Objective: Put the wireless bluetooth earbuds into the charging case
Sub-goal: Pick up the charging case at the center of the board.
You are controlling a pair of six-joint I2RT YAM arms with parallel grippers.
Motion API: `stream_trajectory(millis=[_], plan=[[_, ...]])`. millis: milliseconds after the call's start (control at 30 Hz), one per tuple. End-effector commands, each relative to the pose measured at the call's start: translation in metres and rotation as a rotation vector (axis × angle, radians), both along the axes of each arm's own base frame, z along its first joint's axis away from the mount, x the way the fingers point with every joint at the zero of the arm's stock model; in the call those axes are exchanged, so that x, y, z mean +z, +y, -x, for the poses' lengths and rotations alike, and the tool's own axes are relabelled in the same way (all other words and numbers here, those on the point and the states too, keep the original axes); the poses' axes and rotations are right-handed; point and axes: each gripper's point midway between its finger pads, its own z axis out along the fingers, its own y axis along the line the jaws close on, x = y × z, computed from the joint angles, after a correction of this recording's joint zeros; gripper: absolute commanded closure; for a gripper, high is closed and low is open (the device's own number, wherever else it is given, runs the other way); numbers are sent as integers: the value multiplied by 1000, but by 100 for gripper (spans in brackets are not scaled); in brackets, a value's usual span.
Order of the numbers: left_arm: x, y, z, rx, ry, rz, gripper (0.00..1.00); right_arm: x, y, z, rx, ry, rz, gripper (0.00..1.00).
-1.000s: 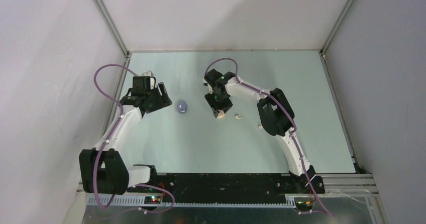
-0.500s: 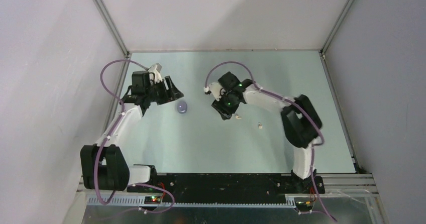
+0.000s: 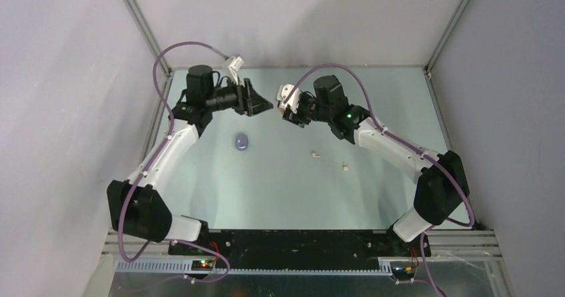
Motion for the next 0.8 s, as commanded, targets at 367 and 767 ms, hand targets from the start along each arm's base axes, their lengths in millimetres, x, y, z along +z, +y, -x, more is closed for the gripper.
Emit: stream_trajectory(millis=[367, 767], plan=[[0, -22, -10, 22, -104, -166, 45, 77, 27, 23, 104, -246, -136, 82], [-2, -42, 7, -130, -109, -132, 71, 81, 31, 26, 107, -268, -135, 82]])
